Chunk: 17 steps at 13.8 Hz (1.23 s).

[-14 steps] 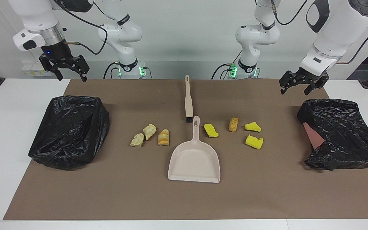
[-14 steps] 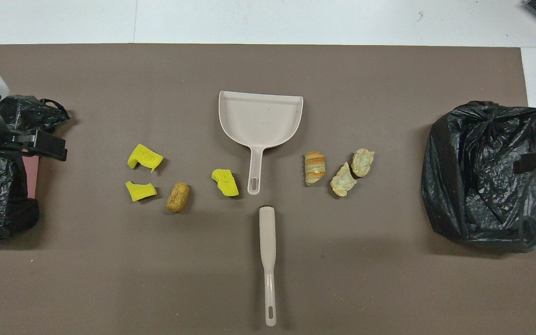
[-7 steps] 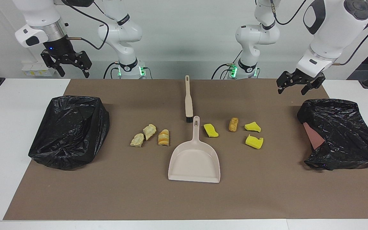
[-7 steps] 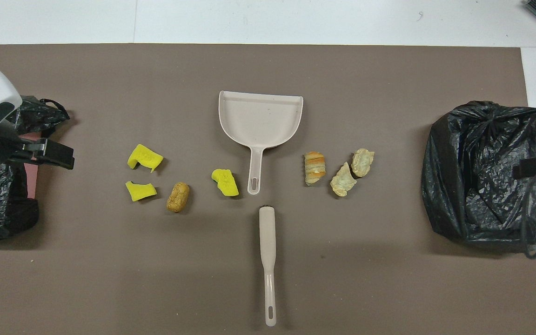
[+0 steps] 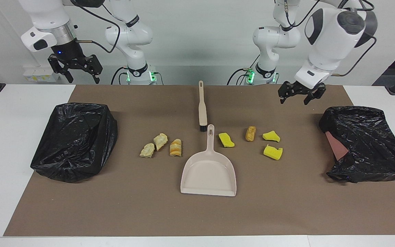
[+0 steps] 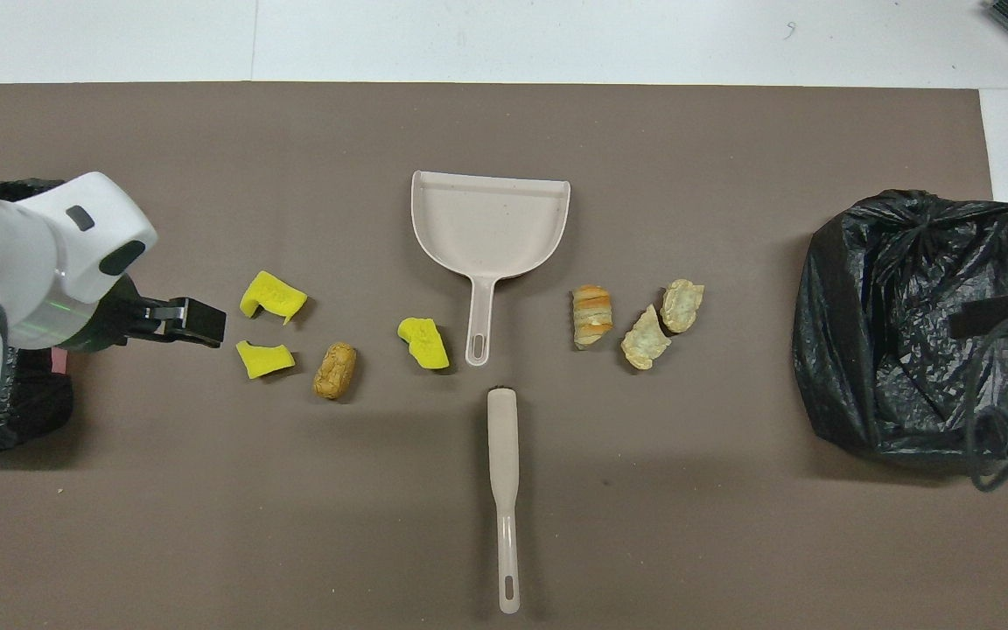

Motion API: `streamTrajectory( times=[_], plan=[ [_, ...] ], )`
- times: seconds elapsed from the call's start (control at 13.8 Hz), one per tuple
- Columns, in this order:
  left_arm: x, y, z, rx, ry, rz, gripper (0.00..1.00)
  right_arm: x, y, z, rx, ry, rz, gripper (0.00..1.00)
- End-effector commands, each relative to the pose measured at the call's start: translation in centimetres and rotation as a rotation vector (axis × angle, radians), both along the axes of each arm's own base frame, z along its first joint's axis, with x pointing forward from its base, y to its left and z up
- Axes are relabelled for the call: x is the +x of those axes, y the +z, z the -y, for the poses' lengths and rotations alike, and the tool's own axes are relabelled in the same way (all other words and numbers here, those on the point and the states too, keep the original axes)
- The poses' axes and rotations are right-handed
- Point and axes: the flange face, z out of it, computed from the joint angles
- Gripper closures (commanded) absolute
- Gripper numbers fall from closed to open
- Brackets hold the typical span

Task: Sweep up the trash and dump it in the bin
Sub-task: 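Reach the left gripper toward the beige brush handle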

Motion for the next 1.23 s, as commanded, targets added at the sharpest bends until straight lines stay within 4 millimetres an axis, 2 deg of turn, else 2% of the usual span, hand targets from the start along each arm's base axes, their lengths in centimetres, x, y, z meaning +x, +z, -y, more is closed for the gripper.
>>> streamTrajectory(
  times=[0.0,0.44,0.8,1.02,1.16],
  plan=[
    [-3.1,-0.9,3.6,-0.002,0.032,0.004,0.0,-0.4,-0.1,0.2,0.012,0.023,-0.012,0.0],
    [-7.6,-4.8,11.7,-0.036,-0.01,-0.034,0.0,-0.9,-0.4,0.2,0.014,0.023,-0.02,0.0],
    [-12.5,-8.9,18.8,-0.042,-0.056,-0.056,0.0,-0.9,-0.4,0.1,0.014,0.023,-0.021,0.0],
    [-15.9,-12.7,22.8,-0.049,-0.005,-0.026,0.0,-0.9,-0.5,0.1,0.014,0.025,-0.023,0.0],
    [-17.3,-14.2,24.3,-0.05,0.015,-0.02,0.0,-0.9,-0.6,0.1,0.014,0.026,-0.024,0.0]
  ],
)
